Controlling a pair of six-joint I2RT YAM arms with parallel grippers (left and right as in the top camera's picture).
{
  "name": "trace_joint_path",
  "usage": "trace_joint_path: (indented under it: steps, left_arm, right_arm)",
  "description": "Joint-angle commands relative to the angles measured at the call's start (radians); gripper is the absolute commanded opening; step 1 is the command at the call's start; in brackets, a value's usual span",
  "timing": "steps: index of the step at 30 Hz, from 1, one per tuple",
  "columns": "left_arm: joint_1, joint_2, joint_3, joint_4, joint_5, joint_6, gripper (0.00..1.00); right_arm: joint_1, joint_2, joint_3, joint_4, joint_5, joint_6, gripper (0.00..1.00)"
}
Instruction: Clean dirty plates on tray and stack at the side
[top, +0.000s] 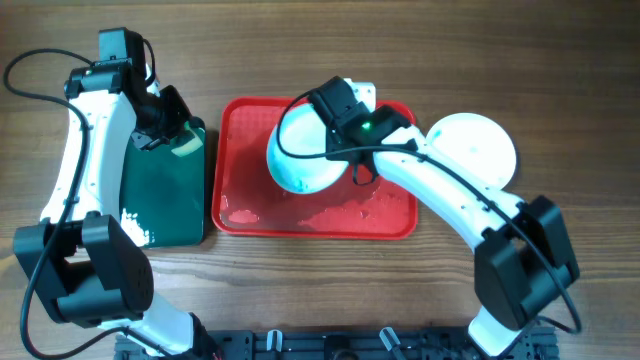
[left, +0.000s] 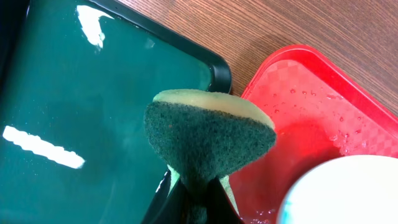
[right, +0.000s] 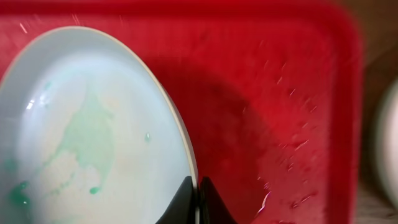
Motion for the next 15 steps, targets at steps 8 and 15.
trace_joint_path:
  steps: [8,15]
  left_arm:
    - [0.000,-0.003,-0.003,0.002,0.008,0.012,0.04]
    - [0.000,-0.003,-0.003,0.002,0.008,0.012,0.04]
  right_arm:
    - [-0.087,0.102,-0.019,0.051,-0.457,-0.221,0.64]
    - [-0.216,0.104,-0.019,0.076,-0.560,-0.403,0.69]
